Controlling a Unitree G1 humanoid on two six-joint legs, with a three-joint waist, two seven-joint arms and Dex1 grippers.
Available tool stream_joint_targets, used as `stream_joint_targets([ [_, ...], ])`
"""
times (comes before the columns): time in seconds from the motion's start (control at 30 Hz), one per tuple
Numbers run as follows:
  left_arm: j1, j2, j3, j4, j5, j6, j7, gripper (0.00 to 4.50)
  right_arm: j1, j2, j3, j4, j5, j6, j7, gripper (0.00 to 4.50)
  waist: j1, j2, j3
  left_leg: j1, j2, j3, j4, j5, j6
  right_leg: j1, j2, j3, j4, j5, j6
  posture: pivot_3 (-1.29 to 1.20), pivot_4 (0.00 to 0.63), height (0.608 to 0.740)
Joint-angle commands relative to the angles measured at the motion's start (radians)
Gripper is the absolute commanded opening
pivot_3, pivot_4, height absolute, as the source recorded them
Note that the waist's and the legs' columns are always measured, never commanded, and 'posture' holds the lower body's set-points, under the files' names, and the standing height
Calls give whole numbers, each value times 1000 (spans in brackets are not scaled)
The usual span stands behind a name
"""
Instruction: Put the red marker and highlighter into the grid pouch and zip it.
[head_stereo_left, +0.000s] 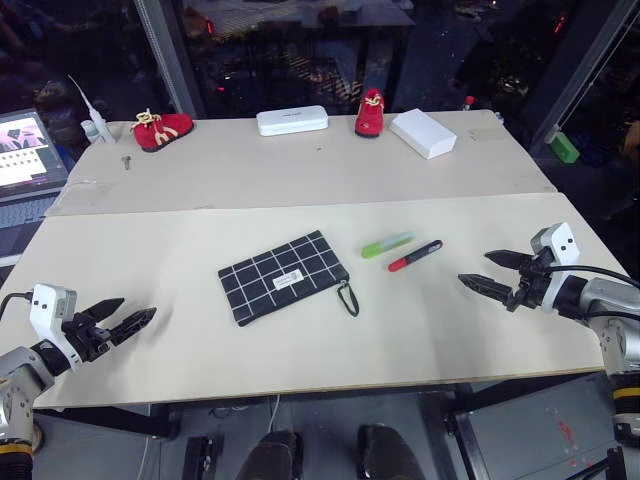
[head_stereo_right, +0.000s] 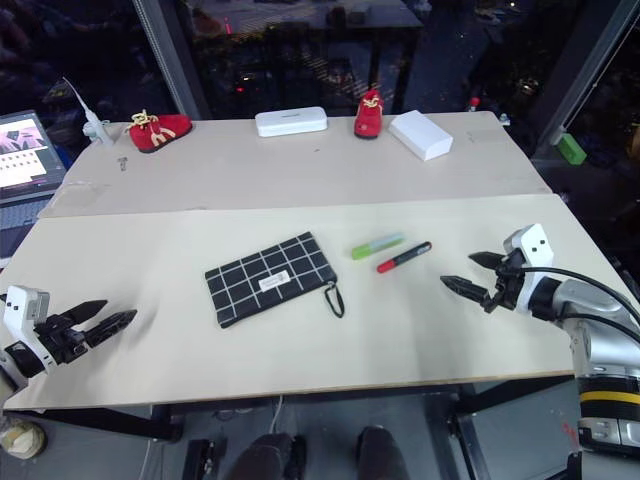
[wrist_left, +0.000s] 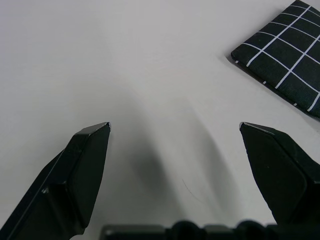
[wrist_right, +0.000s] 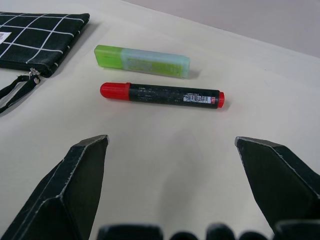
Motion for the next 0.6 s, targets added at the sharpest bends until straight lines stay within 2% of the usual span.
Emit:
stream_joint_targets([
  [0.03,-3,3,9,-52,-23,-3,-20,4470,-23,1,-5,-20,2,-2,-6,4500,0,0,0,0,0,0,0,0,0,0,0,0,0,0,0,0,150,740],
  [0.13,-12,3,-21,-50,17,-100,-64,4470,-48,16,-2,7,5,24,-27,4500,-1,0,0,0,0,0,0,0,0,0,0,0,0,0,0,0,150,740],
  [0.17,-15,9,-41,-32,66,-183,-67,4500,-54,17,-2,13,3,29,-29,3978,0,0,0,0,0,1,0,0,0,0,-1,0,0,1,-1,0,150,740],
  [0.37,-36,36,-118,-1,215,-464,-71,4500,-70,24,-9,25,4,21,-33,2083,1,0,0,-1,1,2,0,0,0,-1,-1,1,-2,1,-1,0,150,740],
  [0.5,-86,25,-170,23,298,-622,-34,4500,-75,27,-6,21,8,17,-31,546,4,0,0,-1,1,2,0,0,0,-1,-2,1,-2,1,-2,0,150,740],
  [0.57,-101,23,-205,31,330,-679,-35,4500,-78,31,-1,12,10,21,-28,37,6,0,0,0,1,2,0,0,0,0,-1,1,-2,1,-2,0,150,740],
  [0.6,-109,22,-224,27,344,-701,-35,4500,-85,36,5,1,16,27,-23,37,6,0,0,0,1,3,0,0,0,0,-1,1,-2,1,-2,0,150,740],
])
